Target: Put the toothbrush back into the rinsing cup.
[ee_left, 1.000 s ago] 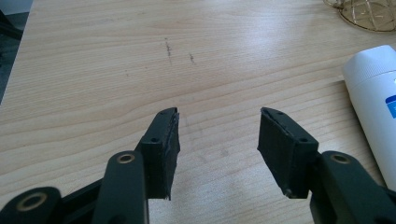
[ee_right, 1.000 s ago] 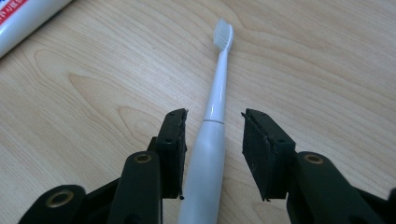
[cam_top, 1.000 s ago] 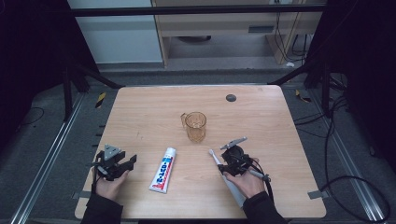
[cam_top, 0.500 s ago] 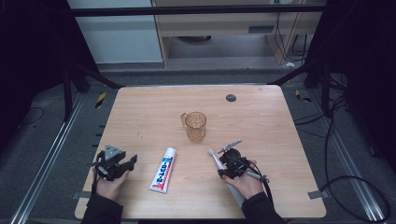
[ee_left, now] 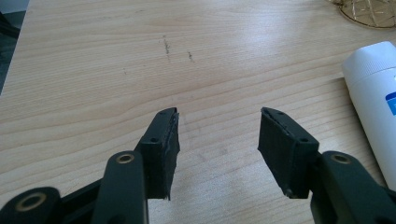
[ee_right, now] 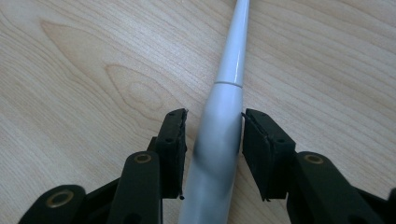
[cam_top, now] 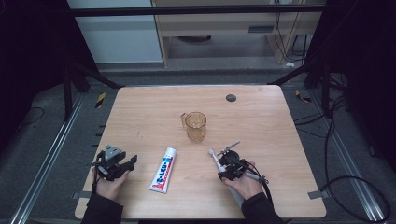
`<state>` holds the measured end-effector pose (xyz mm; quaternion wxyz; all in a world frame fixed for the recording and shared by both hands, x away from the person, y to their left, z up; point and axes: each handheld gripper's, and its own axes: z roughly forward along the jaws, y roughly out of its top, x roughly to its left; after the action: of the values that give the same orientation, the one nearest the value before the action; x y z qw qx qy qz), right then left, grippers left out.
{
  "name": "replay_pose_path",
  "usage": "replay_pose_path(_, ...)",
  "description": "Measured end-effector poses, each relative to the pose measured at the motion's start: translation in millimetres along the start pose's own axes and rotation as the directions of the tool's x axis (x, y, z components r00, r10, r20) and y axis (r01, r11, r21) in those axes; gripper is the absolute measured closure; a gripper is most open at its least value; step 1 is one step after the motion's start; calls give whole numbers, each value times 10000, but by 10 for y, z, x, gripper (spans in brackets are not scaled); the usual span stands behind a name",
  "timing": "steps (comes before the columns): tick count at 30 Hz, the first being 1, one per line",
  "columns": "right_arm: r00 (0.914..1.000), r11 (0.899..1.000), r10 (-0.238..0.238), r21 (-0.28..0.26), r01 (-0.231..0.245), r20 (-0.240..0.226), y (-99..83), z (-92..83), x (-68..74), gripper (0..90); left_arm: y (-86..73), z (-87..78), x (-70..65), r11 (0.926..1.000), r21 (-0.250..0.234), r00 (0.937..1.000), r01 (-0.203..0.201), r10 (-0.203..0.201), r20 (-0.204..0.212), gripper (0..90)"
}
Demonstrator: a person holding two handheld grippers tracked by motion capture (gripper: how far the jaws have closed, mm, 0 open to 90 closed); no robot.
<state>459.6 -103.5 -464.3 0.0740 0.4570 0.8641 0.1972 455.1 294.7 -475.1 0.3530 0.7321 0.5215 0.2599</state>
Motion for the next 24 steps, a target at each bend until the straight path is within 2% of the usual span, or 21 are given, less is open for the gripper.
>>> replay_pose_path(17, 10000, 9994, 77, 323, -76, -30, 5, 81, -5, 647, -1, 2, 1, 10000, 12, 10000, 10, -10, 0, 466)
replay_pose_path(24, 9999, 9992, 20, 392, -25, 126, 15, 84, 15, 663, -1, 0, 5, 10000, 14, 10000, 18, -18, 4, 466)
